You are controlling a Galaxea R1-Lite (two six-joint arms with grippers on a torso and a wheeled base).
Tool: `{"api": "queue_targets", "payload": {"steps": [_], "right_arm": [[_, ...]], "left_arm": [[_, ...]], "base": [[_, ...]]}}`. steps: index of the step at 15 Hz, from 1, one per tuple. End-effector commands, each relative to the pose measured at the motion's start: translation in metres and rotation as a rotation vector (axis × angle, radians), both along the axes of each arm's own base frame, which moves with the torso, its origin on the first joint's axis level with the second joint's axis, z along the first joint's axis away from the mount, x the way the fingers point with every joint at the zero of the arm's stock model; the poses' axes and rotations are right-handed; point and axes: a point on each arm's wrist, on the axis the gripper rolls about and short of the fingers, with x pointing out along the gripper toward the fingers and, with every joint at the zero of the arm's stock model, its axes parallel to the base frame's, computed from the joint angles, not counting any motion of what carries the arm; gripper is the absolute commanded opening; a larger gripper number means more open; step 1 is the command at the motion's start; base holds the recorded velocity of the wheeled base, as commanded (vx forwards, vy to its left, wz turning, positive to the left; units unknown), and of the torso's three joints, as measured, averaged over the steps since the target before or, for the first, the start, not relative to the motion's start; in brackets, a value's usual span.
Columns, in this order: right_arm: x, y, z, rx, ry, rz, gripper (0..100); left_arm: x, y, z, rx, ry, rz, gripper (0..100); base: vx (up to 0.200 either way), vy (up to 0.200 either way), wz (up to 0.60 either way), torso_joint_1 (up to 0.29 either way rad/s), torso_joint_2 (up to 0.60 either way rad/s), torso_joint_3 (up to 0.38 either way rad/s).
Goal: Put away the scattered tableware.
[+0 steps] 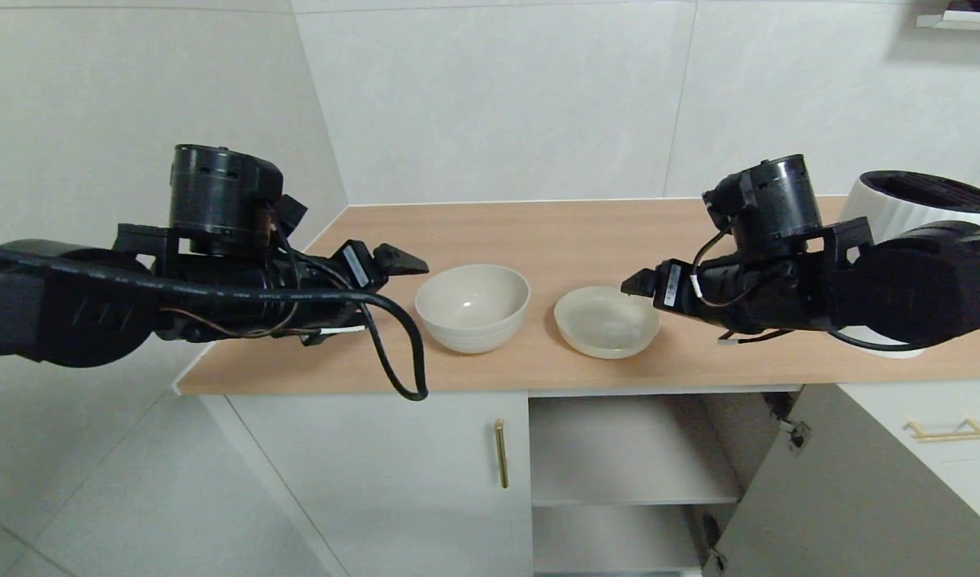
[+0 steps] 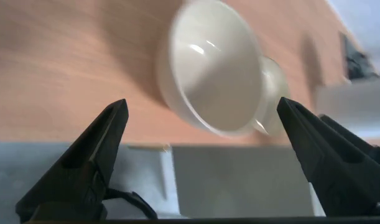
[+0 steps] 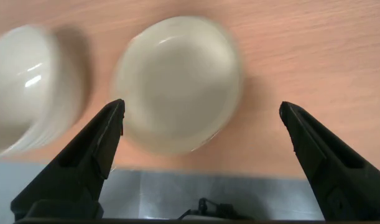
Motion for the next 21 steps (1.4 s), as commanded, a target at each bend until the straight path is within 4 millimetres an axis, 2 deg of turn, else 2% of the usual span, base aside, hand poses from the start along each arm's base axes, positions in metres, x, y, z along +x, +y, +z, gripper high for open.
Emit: {"api": "queue_targets", "payload": {"steps": [1, 6, 12, 13, 21], "right_arm": [[0.013, -0.001, -0.012, -0.013, 0.026, -0.019, 100], [0.014, -0.003, -0.013, -0.015, 0.027, -0.026, 100], [0.013, -0.003, -0.011, -0.012, 0.021, -0.027, 100], [0.013, -0.003, -0.011, -0.014, 0.021, -0.027, 100], [0.014, -0.003, -0.012, -0.034, 0.023, -0.040, 100]], "left_arm": [[0.011, -0.009, -0.016, 0.022, 0.040, -0.001, 100], [0.030, -0.024, -0.045, 0.001, 0.079, 0.007, 100], [0.031, -0.024, -0.046, 0.000, 0.080, 0.009, 100], [0.031, -0.024, -0.046, 0.000, 0.078, 0.009, 0], [0.028, -0.023, -0.039, -0.006, 0.063, 0.009, 0]], "base": [[0.000, 0.000, 0.00, 0.000, 0.00, 0.000], [0.000, 0.000, 0.00, 0.000, 0.00, 0.000], [0.000, 0.000, 0.00, 0.000, 0.00, 0.000], [0.000, 0.000, 0.00, 0.000, 0.00, 0.000], [0.000, 0.000, 0.00, 0.000, 0.00, 0.000]]}}
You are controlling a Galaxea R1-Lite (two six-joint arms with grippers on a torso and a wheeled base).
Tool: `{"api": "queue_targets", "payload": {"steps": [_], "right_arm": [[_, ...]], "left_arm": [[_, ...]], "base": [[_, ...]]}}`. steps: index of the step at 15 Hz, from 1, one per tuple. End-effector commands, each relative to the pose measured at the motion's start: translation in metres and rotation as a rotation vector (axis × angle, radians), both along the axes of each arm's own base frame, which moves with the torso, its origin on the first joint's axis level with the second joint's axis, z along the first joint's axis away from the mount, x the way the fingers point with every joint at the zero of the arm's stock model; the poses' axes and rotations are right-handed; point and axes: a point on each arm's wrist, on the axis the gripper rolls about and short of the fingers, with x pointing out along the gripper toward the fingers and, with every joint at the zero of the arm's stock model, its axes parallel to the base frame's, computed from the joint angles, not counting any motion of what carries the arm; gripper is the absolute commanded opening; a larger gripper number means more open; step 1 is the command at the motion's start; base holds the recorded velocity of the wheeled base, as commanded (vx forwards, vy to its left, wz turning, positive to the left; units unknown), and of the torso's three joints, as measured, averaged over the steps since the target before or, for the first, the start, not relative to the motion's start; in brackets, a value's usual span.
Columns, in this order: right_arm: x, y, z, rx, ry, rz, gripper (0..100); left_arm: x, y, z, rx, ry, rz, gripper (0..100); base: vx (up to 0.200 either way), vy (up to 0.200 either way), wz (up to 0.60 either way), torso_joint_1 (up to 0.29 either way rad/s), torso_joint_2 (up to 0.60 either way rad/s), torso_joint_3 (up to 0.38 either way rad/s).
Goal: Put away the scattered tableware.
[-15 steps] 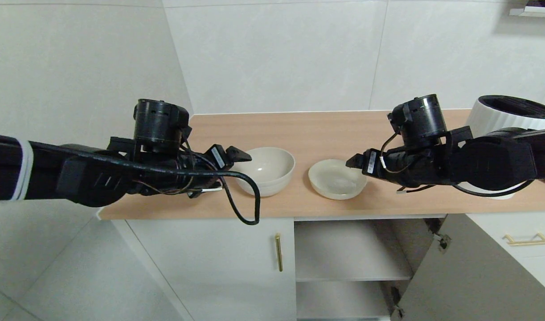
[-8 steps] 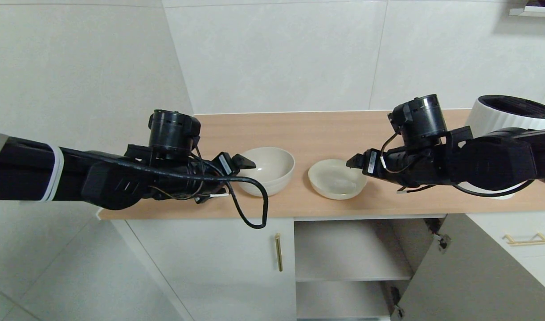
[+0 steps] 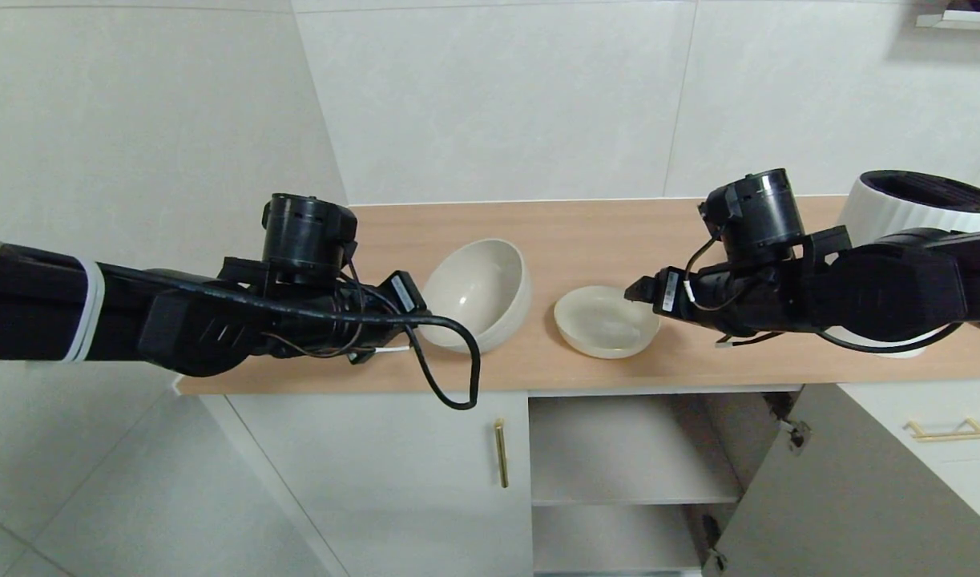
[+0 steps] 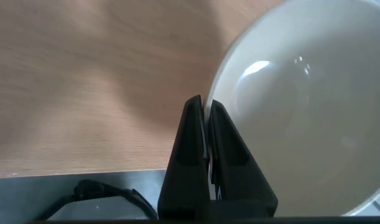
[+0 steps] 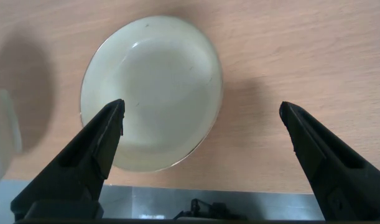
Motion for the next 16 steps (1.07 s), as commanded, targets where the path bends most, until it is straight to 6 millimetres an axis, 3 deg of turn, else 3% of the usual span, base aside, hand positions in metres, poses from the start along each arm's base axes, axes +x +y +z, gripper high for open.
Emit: {"api": "queue_targets", "payload": {"steps": [1, 5, 12, 16], "right_arm": [[0.003, 0.001, -0.005, -0.029, 0.000, -0.022, 100], [0.015, 0.005, -0.019, -0.151, -0.008, -0.081, 100], [0.023, 0.011, -0.039, -0.181, 0.033, -0.075, 100], [0.024, 0.011, -0.041, -0.186, 0.036, -0.073, 100]], "left_arm": [[-0.003, 0.001, 0.006, -0.007, -0.016, -0.002, 0], [-0.006, 0.002, 0.011, -0.016, -0.026, 0.001, 0], [-0.008, 0.003, 0.014, -0.018, -0.032, 0.001, 0], [-0.008, 0.003, 0.014, -0.018, -0.032, 0.001, 0]], "base": [[0.000, 0.000, 0.00, 0.000, 0.00, 0.000], [0.000, 0.000, 0.00, 0.000, 0.00, 0.000], [0.000, 0.000, 0.00, 0.000, 0.00, 0.000], [0.000, 0.000, 0.00, 0.000, 0.00, 0.000]]}}
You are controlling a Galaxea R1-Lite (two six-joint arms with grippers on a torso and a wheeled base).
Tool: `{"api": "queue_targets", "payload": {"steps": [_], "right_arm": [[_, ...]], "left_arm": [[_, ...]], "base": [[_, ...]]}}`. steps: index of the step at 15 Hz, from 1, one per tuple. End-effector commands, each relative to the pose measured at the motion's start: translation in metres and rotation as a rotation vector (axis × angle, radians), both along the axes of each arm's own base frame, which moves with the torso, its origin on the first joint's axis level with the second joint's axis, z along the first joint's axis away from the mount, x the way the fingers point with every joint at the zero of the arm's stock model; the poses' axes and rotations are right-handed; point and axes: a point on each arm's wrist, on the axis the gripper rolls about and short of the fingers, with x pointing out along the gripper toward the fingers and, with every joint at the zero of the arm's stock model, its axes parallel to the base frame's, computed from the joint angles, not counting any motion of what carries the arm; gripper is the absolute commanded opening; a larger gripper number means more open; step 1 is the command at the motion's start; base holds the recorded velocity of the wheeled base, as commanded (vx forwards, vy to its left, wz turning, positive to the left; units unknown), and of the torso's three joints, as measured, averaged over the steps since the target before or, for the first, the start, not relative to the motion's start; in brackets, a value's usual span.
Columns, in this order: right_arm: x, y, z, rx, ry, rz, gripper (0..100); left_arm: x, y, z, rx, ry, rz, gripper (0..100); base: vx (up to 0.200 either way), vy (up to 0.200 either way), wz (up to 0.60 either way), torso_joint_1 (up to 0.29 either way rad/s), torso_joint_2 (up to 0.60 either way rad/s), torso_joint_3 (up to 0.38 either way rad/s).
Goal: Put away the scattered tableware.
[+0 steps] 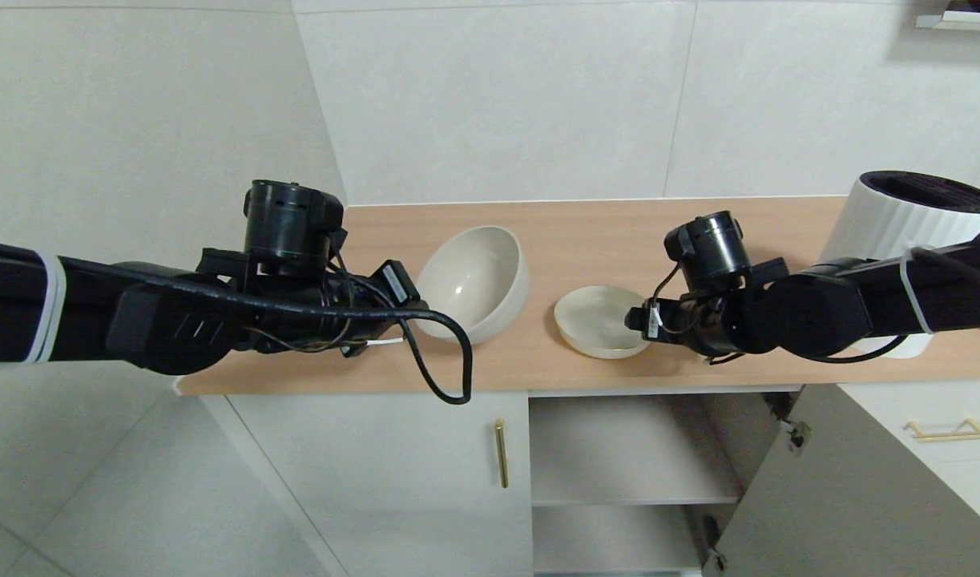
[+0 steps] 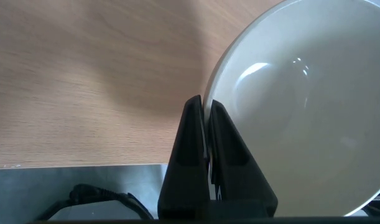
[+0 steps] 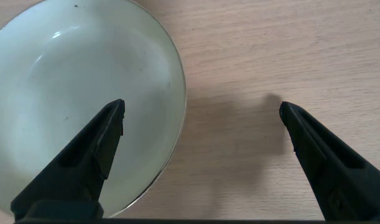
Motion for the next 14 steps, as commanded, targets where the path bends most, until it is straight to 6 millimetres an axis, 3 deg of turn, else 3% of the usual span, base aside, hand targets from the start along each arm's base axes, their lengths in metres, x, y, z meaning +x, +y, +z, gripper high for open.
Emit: {"api": "queue_targets", "payload": {"steps": [1, 2, 3, 9, 14], "right_arm": [[0.000, 0.000, -0.001, 0.000, 0.002, 0.000, 100], [0.000, 0.000, -0.001, 0.000, 0.003, 0.001, 100], [0.000, 0.000, -0.001, 0.000, 0.003, 0.001, 0], [-0.003, -0.001, 0.004, 0.011, -0.006, -0.001, 0], [-0.034, -0.017, 0.020, 0.027, -0.004, 0.024, 0]], "left_arm": [[-0.001, 0.000, 0.001, -0.001, -0.002, 0.000, 0], [-0.001, 0.000, 0.001, -0.001, -0.002, 0.000, 0], [-0.001, 0.000, 0.001, -0.001, -0.002, 0.000, 0], [-0.004, 0.001, 0.004, -0.004, -0.006, -0.003, 0], [-0.040, 0.014, 0.018, 0.034, -0.050, -0.043, 0]], "base": [[0.000, 0.000, 0.00, 0.000, 0.00, 0.000], [0.000, 0.000, 0.00, 0.000, 0.00, 0.000], [0.000, 0.000, 0.00, 0.000, 0.00, 0.000], [0.000, 0.000, 0.00, 0.000, 0.00, 0.000], [0.000, 0.000, 0.00, 0.000, 0.00, 0.000]]}}
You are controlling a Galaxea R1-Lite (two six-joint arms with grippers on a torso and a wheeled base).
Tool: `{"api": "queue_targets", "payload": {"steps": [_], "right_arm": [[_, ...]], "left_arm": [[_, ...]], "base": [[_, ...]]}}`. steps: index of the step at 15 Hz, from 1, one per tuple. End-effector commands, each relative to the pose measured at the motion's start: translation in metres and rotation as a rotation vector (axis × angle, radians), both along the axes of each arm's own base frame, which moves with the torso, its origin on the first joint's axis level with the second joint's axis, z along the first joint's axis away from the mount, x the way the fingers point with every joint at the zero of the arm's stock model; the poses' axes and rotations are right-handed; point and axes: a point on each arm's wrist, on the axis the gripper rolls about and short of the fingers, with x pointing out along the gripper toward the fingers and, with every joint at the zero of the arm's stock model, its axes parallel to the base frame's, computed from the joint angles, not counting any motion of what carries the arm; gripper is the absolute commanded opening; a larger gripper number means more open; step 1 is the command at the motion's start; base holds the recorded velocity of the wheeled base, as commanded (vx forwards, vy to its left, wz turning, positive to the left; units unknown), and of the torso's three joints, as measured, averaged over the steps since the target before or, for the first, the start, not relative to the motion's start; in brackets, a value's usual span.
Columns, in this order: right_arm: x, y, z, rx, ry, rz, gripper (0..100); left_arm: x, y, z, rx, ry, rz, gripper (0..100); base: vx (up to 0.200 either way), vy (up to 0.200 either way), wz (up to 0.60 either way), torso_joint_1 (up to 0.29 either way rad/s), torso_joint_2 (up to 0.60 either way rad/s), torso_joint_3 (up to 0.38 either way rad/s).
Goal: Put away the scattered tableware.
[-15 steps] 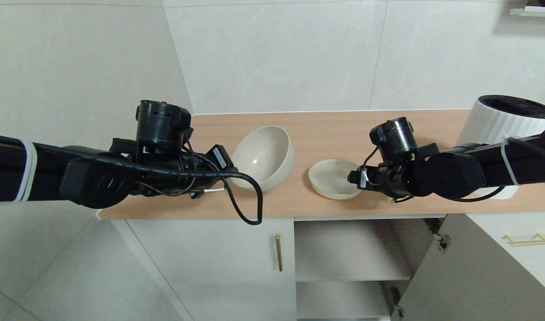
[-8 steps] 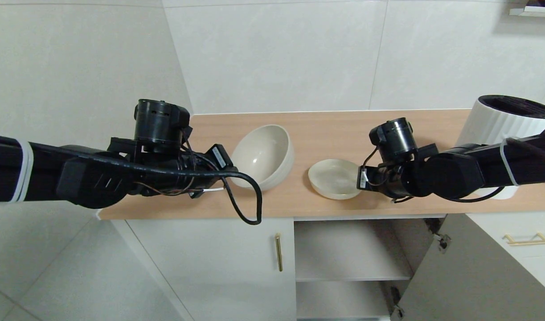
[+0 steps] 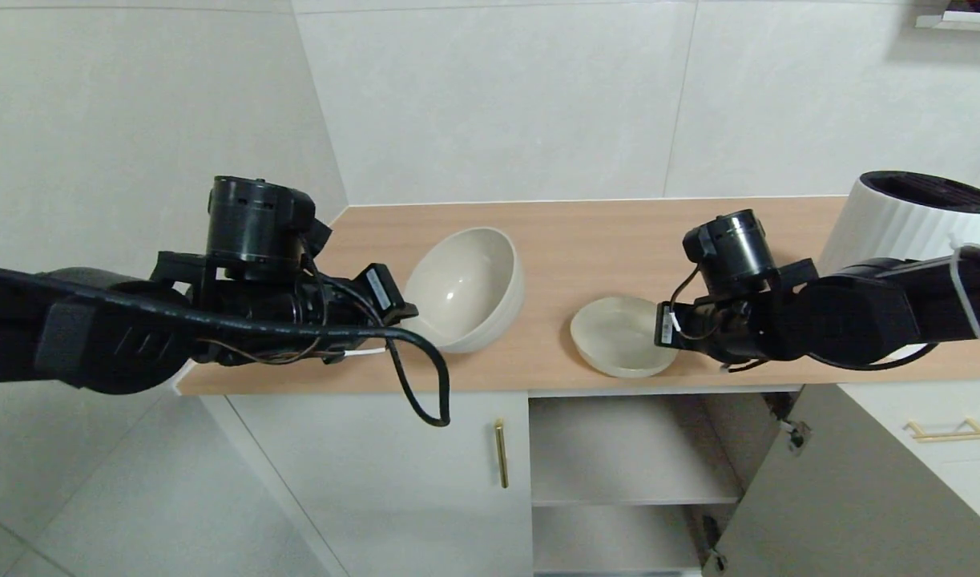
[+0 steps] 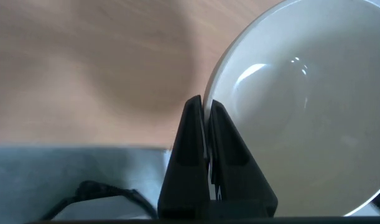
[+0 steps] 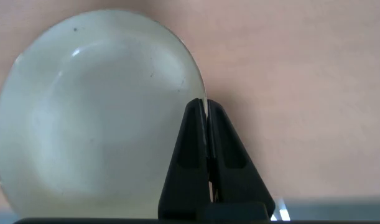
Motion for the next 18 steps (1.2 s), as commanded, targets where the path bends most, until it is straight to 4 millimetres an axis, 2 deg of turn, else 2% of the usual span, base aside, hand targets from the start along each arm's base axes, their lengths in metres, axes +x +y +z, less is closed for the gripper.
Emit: {"api": "queue_targets", "payload": {"steps": [1, 2, 4, 5, 8, 15, 18], "right_arm": [[-0.025, -0.012, 0.022, 0.042, -0.029, 0.036, 0], [-0.029, -0.014, 0.025, 0.053, -0.028, 0.049, 0], [-0.058, -0.027, 0.033, 0.103, -0.008, 0.135, 0], [-0.064, -0.030, 0.035, 0.114, -0.001, 0.160, 0], [-0.091, -0.041, 0.043, 0.122, 0.061, 0.315, 0], [-0.099, -0.041, 0.036, 0.098, 0.130, 0.399, 0], [-0.099, -0.041, 0.031, 0.074, 0.140, 0.408, 0]], "left_arm": [[-0.029, 0.011, 0.007, 0.037, -0.033, -0.027, 0], [-0.033, 0.012, 0.008, 0.045, -0.041, -0.034, 0], [-0.051, 0.014, 0.011, 0.040, -0.055, -0.095, 0], [-0.054, 0.014, 0.010, 0.037, -0.048, -0.108, 0], [-0.070, 0.017, -0.011, 0.101, -0.006, -0.165, 0], [-0.075, 0.013, -0.013, 0.112, -0.003, -0.191, 0], [-0.074, 0.013, -0.014, 0.114, 0.000, -0.194, 0]], "base": [[0.000, 0.000, 0.00, 0.000, 0.00, 0.000], [0.000, 0.000, 0.00, 0.000, 0.00, 0.000], [0.000, 0.000, 0.00, 0.000, 0.00, 0.000], [0.000, 0.000, 0.00, 0.000, 0.00, 0.000], [0.000, 0.000, 0.00, 0.000, 0.00, 0.000], [0.000, 0.000, 0.00, 0.000, 0.00, 0.000], [-0.200, 0.000, 0.00, 0.007, 0.00, 0.004]]}}
